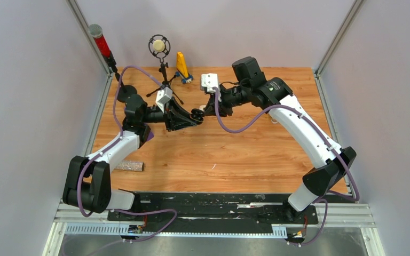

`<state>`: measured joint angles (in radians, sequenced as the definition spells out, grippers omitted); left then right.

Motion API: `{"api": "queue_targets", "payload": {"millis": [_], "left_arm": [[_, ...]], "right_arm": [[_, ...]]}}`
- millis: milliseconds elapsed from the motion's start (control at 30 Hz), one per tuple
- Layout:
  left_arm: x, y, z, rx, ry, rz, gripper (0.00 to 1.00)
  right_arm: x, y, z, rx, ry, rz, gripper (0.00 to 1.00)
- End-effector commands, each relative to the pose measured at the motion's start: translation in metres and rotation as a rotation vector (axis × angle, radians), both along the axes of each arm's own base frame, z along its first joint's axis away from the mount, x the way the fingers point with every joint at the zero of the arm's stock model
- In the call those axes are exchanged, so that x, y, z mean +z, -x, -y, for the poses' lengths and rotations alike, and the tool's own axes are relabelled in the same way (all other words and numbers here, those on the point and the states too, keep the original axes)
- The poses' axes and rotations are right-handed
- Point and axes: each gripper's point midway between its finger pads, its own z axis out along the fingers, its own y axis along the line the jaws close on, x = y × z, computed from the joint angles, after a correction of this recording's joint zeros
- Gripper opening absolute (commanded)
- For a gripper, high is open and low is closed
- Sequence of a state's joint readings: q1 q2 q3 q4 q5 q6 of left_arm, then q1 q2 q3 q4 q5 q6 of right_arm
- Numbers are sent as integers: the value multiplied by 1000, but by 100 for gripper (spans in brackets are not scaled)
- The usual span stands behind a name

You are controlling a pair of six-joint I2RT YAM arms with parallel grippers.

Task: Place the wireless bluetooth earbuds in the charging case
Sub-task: Place the earbud in the charging case.

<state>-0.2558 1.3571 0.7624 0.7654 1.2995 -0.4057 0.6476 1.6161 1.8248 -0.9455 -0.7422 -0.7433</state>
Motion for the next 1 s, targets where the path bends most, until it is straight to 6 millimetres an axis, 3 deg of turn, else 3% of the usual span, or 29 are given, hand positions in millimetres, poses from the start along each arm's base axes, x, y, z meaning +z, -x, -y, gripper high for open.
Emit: {"api": "queue_targets", "payload": {"millis": [0,633,967], "left_arm": [[23,-4,1,9,18,94,0],[13,-4,4,-2,-11,61,0],[9,-1,5,-20,-22,58,0]], "right_arm": [[11,3,-2,30,-11,40,18],[-13,2,-6,45,95,85,18],[-15,-1,-2,45,128,119,18]]}}
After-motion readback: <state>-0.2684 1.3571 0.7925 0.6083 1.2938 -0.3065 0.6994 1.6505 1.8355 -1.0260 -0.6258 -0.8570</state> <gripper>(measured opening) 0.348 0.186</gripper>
